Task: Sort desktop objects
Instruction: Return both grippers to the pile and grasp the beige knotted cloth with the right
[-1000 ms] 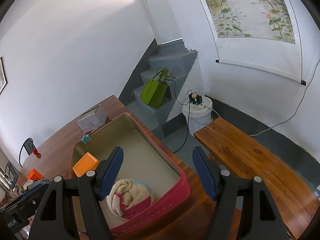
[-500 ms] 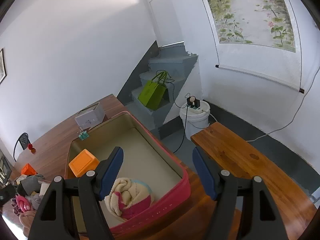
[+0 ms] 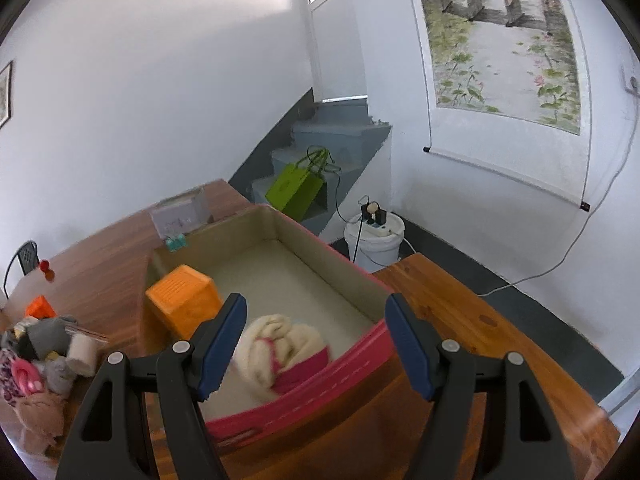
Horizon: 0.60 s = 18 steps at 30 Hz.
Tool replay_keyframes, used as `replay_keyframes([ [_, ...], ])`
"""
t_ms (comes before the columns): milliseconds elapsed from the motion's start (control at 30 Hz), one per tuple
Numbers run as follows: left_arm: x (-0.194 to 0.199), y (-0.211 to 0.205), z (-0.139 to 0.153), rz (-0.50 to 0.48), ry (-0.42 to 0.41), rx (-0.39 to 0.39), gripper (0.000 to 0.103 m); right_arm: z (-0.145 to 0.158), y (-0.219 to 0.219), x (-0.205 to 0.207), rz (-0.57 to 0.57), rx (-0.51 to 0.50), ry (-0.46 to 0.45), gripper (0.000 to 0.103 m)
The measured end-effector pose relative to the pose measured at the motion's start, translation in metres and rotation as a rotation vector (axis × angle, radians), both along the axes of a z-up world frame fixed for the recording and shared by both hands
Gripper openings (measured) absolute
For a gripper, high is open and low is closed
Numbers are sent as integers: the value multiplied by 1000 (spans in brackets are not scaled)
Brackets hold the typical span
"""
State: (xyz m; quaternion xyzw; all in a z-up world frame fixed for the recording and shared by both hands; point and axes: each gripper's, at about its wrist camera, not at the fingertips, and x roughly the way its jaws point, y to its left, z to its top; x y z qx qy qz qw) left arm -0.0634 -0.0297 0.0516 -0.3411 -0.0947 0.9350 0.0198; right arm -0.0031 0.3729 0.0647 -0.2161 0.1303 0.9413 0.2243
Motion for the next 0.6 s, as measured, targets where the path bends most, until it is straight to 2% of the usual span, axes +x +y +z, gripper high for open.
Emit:
replay_keyframes([
  [100,-4,-14,-8,9,-18,-10,81,9,-26,12,62,-40,54,80],
  [233,-3,-20,-12,6,-33,-15,81,11,-73,3,286,-119,14,81],
  [367,-2,-23,-12,3,-32,-5,81,1,-127,-20,529,-196,-96,81],
  [533,-3,-34,-14,20,-40,8,81,-13,-166,-44,668,-259,-196,81],
  [600,-4,-40,-16,29,-47,19,81,-17,-178,-52,692,-257,-223,81],
])
